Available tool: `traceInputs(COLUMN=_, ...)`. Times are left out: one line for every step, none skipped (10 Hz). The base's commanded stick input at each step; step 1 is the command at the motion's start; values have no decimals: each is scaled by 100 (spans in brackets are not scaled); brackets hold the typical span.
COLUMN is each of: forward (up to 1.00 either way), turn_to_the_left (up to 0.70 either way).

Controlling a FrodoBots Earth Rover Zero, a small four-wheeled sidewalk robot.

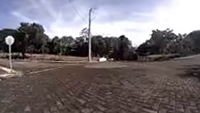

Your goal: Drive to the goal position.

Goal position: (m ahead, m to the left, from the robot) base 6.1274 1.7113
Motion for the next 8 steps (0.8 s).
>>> traceInputs(forward=100, turn_to_the_left=27)
traceInputs(forward=100, turn_to_the_left=27)
traceInputs(forward=100, turn_to_the_left=27)
traceInputs(forward=100, turn_to_the_left=27)
traceInputs(forward=100, turn_to_the_left=27)
traceInputs(forward=100, turn_to_the_left=27)
traceInputs(forward=100, turn_to_the_left=27)
traceInputs(forward=100, turn_to_the_left=0)
